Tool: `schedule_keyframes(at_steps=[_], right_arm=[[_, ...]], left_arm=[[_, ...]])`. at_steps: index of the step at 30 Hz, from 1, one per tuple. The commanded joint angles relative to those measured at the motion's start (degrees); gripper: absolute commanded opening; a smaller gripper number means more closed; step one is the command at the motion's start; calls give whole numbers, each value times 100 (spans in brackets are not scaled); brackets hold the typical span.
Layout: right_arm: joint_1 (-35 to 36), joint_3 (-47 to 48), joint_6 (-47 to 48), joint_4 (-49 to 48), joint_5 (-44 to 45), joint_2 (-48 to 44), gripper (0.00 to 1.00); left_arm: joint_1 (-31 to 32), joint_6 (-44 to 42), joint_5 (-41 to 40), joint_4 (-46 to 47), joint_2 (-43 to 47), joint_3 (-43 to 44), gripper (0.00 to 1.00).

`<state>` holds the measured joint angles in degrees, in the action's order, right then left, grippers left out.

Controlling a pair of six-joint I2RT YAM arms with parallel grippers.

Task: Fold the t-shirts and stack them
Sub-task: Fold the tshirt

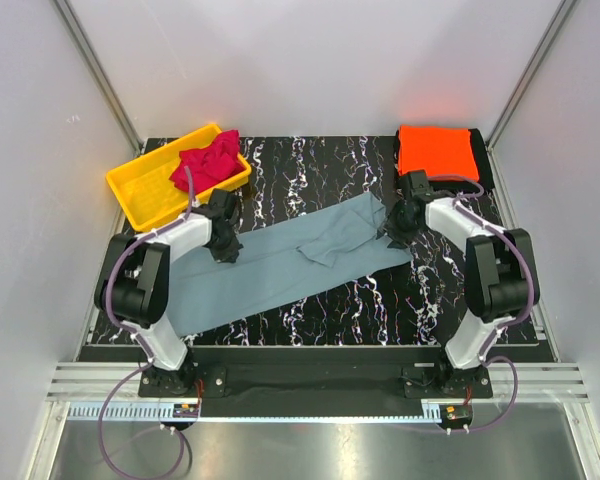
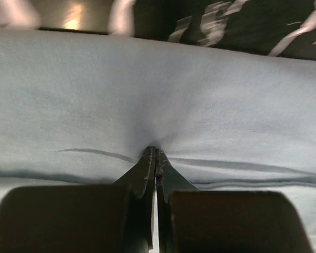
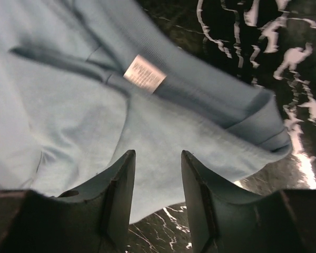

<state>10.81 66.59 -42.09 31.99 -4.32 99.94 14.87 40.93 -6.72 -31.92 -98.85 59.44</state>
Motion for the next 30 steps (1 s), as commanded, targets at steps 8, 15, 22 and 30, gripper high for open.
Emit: schedule_keyframes(at_steps=[8,15,22,30], right_arm=[[667,1259,-652,-158,308,1211,44],[651,2384,269,396,1372,2220,45],[616,4711,1647,738,688,3705,43],[457,7595,3066,1345,449,5008,44]], left_arm=[[-213,48,-454,-323,990,163,9],[-195,-593,-6,-394,1482,928,25],[-55,-1166,1014,-324,1614,842,27],[1129,-1403,1595,-113,1299,121,25]])
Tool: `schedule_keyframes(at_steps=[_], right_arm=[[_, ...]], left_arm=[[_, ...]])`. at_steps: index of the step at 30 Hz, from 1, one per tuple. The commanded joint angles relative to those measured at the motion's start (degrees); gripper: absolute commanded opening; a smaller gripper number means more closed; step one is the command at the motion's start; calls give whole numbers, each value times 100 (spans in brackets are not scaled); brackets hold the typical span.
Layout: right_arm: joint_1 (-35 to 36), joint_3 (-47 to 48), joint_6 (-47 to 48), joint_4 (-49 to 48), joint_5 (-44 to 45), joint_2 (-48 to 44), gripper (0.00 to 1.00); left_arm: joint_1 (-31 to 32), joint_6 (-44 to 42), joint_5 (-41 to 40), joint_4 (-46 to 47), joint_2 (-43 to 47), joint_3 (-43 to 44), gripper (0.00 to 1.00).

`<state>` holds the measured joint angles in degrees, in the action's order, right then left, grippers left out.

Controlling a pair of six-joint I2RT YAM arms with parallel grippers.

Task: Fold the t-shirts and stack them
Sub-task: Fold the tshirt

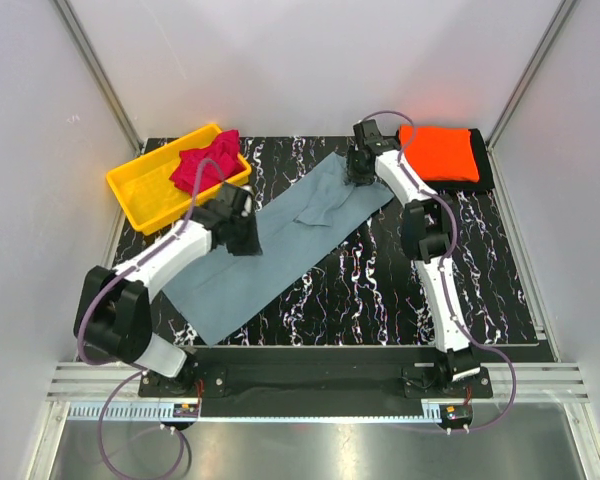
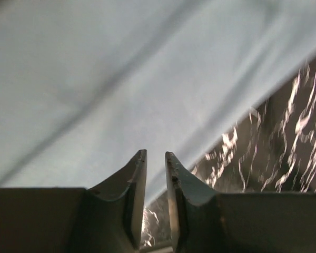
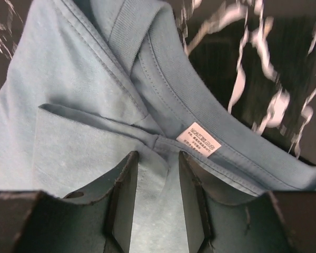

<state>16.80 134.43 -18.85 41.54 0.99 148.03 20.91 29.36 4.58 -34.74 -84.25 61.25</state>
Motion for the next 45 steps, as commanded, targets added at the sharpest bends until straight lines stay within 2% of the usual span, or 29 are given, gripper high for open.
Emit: schedule_keyframes(at_steps=[1,4,9,13,16,19,20,25,32,41,44,45], right_arm=[[-142,900,751,399,-178,166,44],[-150,875,428,486,31,-308,45],[-203,-161,-476,487,191,-1616,48],[-273,-1434,-1137,364,155,-2382,48],[-501,-3310,-1594,-250,-98,-3076,47],[-677,-4535,-1789,-1198,-415,-3587,47],[-721,-4688,-1789,-1531,-494,-3631,47],[-783,-4848,-1631,-1999,-609,-3413,47],[-950,-4935,-1894,-2764,-978,-2850,47],[-1293,-4338,-2000,-2748,-1066,-2033,42],[-1345,-3978,-1921,-2739,-1154,-1682,37],[-1372,-3855,-1894,-2721,-1189,-1594,27]], left_arm=[[659,-238,378,213,-240,-96,23],[1064,-168,499,450,-583,-236,20],[1328,-54,570,740,-1242,-271,17],[1390,183,606,1153,-1384,-544,15],[1495,263,457,1233,-1366,-746,15],[1557,289,482,1355,-1305,-939,15],[1583,315,517,1391,-1279,-957,15],[1618,526,728,1479,-1279,-940,15],[1829,825,764,1532,-1322,-861,15],[1979,1598,676,1804,-1129,-1028,18],[1996,1835,754,1918,-1164,-958,19],[1996,1906,825,2049,-1182,-914,19]])
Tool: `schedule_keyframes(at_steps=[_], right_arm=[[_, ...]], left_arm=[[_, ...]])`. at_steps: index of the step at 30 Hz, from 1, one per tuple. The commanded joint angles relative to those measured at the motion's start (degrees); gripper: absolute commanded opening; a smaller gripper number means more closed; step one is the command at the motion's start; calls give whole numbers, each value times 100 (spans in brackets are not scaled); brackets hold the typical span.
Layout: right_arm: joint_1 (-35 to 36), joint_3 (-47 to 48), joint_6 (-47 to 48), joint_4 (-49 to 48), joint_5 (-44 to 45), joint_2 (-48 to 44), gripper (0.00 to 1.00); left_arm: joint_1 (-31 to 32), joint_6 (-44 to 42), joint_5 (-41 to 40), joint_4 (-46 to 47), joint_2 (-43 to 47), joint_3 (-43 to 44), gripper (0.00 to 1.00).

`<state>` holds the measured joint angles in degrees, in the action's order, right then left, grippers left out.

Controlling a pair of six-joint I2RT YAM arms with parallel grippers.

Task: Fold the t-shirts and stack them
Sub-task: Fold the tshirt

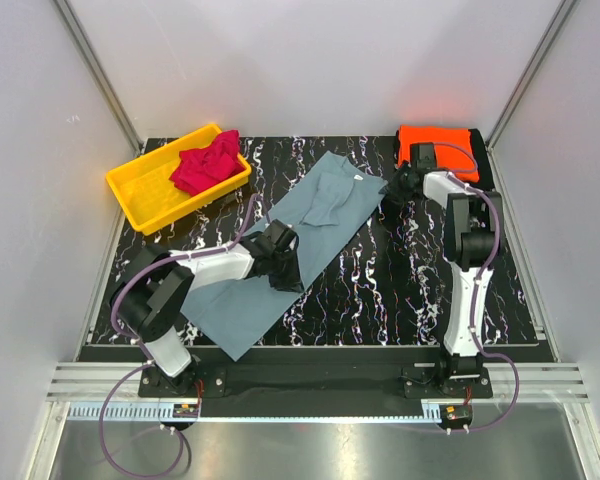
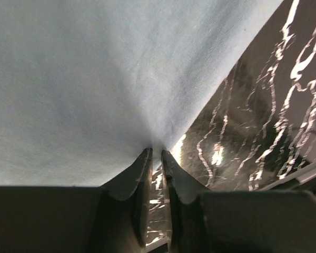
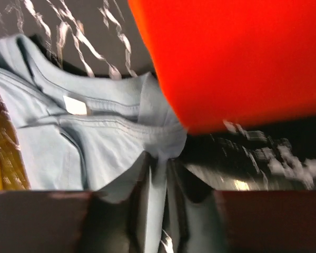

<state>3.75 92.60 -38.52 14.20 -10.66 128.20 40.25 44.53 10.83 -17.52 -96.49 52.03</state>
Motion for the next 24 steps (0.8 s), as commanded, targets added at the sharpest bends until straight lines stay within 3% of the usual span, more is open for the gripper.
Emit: schedule_keyframes(at_steps=[1,4,9,13,14,16,17,20,24], right_arm=[[-85,616,90,30,-120,477,24],[-137,1441,231,136,-488,951,13],[-164,2805,503,575,-666,1804,13],[-251,4611,741,1450,-657,2489,20],[-260,4992,776,1724,-657,2777,28],[-287,5757,846,2591,-465,2886,34],[-278,5752,751,2788,-298,2668,36],[-252,4508,461,2799,-25,1556,43],[-33,2087,47,2589,335,-46,54]], left_arm=[[114,555,331,424,16,35,19],[255,854,525,890,-107,254,20],[493,934,736,654,-599,1281,27],[493,427,806,127,-591,1827,34],[484,285,833,-5,-556,1941,34],[397,-57,842,-392,-372,2083,34],[344,-155,842,-445,-249,2048,33],[-33,-568,684,-647,364,1776,34],[-1026,-1007,1086,-1052,1034,1477,33]])
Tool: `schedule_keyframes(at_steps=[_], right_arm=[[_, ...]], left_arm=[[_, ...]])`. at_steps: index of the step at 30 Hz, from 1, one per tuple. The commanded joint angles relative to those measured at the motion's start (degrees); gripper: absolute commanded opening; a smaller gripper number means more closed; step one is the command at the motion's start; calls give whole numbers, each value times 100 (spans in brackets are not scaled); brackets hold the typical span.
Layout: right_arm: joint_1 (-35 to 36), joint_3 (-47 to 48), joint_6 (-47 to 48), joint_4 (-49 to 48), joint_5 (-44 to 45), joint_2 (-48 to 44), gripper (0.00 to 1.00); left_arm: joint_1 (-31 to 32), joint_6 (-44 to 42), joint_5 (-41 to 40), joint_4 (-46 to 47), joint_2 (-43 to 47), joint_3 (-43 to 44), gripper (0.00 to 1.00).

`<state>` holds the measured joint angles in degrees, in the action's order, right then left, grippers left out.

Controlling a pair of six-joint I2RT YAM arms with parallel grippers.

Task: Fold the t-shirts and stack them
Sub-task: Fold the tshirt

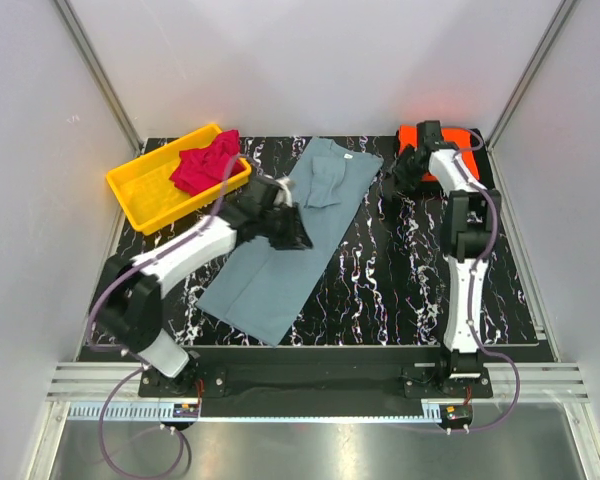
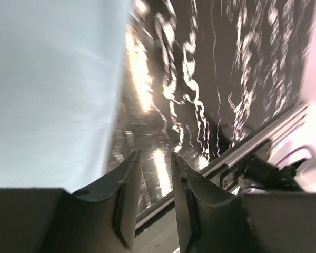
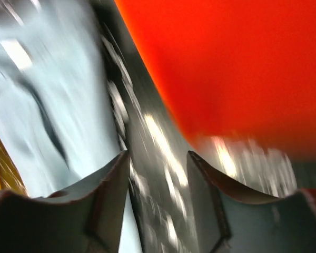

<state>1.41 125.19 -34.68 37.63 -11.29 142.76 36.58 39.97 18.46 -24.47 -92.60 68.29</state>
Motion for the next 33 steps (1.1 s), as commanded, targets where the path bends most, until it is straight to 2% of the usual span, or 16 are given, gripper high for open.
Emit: schedule_keyframes(at_steps=[1,4,8,11,13,17,21,22,26,33], right_arm=[[289,-1607,-425,106,434,-1819,56],[763,-3023,-628,52,557,-3152,56],[1790,-4893,-1205,-71,611,-4235,55],[2388,-5696,-1847,-255,505,-4912,54],[3214,-6277,-2149,-396,627,-5266,53],[4418,-6568,-2876,-475,777,-5390,53],[5419,-6507,-3387,-659,866,-5198,53],[5422,-6498,-3466,-704,804,-5118,53],[6159,-6323,-3730,-774,795,-4609,53],[6468,-5919,-3678,-1108,795,-4011,52]], left_arm=[[-1087,-621,386,-374,907,-245,33],[-1774,-972,133,-541,1409,-457,34],[-2593,-1113,228,-629,1719,-816,38],[-3147,-1210,631,-629,1649,-1036,38],[-3358,-1315,799,-629,1683,-1116,37],[-3394,-1553,440,-638,1929,-1265,39],[-3403,-1641,579,-664,1869,-1301,39],[-3403,-1650,615,-664,1842,-1301,39],[-3403,-1738,668,-700,1842,-1406,39],[-3412,-1826,738,-717,1781,-1406,39]])
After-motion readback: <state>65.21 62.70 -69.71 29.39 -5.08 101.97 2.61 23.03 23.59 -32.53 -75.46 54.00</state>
